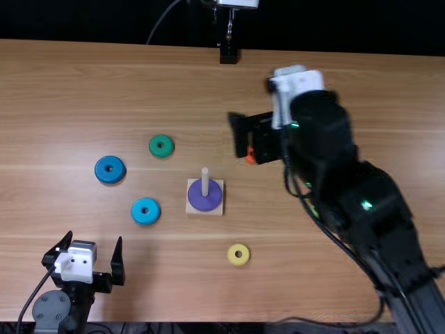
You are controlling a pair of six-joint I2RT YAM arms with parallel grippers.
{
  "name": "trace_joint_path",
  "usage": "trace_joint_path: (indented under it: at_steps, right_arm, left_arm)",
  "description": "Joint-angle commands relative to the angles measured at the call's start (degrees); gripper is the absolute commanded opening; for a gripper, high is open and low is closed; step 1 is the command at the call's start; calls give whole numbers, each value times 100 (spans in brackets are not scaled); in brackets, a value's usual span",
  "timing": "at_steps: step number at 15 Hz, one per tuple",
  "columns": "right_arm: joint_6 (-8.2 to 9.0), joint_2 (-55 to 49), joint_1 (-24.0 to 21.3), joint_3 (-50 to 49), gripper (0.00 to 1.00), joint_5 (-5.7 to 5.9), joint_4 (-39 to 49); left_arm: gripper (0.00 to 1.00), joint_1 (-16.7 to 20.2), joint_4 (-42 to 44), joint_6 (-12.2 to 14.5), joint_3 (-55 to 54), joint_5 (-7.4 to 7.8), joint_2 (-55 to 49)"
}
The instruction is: Build the Hanoi tower: stack the rings onto the peg from bottom to top in this color order: purple, dark blue, light blue, dark green, light green, yellow, orange.
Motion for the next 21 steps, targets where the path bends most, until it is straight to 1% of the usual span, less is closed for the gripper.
trace_joint_path:
  at_steps: [1, 4, 5, 6, 7, 8, 9, 10, 11, 13, 14, 15, 16, 17, 18, 19, 20, 21]
  right_arm:
    - [-35, -679, -426, -868, 100, 29, 440]
    - [-56, -1980, -1401, -2608, 100, -2, 1537]
    - [-172, -2322, -1647, -3100, 100, -13, 1780]
    - [-436, -2736, -1876, -3540, 100, -45, 2001]
    - [-858, -3237, -2052, -3962, 100, -171, 2128]
    - [-1364, -3781, -2087, -4322, 100, -551, 2128]
    - [-1839, -4326, -2096, -4762, 100, -973, 2149]
    - [-2250, -4836, -2122, -5157, 100, -1289, 2149]
    - [-2429, -5320, -2210, -5684, 100, -1310, 2180]
    - [-2419, -6058, -2403, -6484, 100, -1268, 2159]
    - [-2408, -6339, -2579, -6827, 100, -1184, 2117]
    - [-2408, -6541, -2676, -7152, 100, -1047, 2117]
    - [-2398, -6708, -2693, -7433, 100, -878, 2107]
    - [-2324, -6893, -2693, -7618, 100, -709, 2107]
    - [-2176, -7112, -2676, -7803, 100, -572, 2117]
    - [-2007, -7271, -2676, -7952, 100, -509, 2107]
    - [-1870, -7403, -2667, -8084, 100, -488, 2107]
    - [-1828, -7508, -2676, -8224, 100, -488, 2107]
  left_arm:
    - [100, -41, -431, 68, -622, 69, -67]
    - [100, -41, -431, 68, -622, 69, -67]
    - [100, -41, -431, 68, -622, 59, -67]
    - [100, -50, -431, 68, -622, 69, -67]
    - [100, -41, -431, 68, -622, 69, -67]
    - [100, -50, -431, 68, -622, 69, -67]
    - [100, -41, -431, 68, -622, 69, -67]
    - [100, -50, -431, 68, -622, 59, -67]
    - [100, -41, -431, 68, -622, 69, -67]
    - [100, -50, -431, 68, -622, 59, -67]
    - [100, -50, -431, 68, -622, 69, -67]
    - [100, -41, -431, 68, -622, 69, -67]
    - [100, -50, -431, 68, -622, 69, -67]
    - [100, -50, -431, 68, -622, 59, -67]
    - [100, -41, -431, 68, -622, 69, -67]
    - [100, -50, -431, 68, -622, 69, -67]
    - [100, -41, -431, 68, -622, 59, -67]
    - [100, -50, -431, 68, -622, 69, -67]
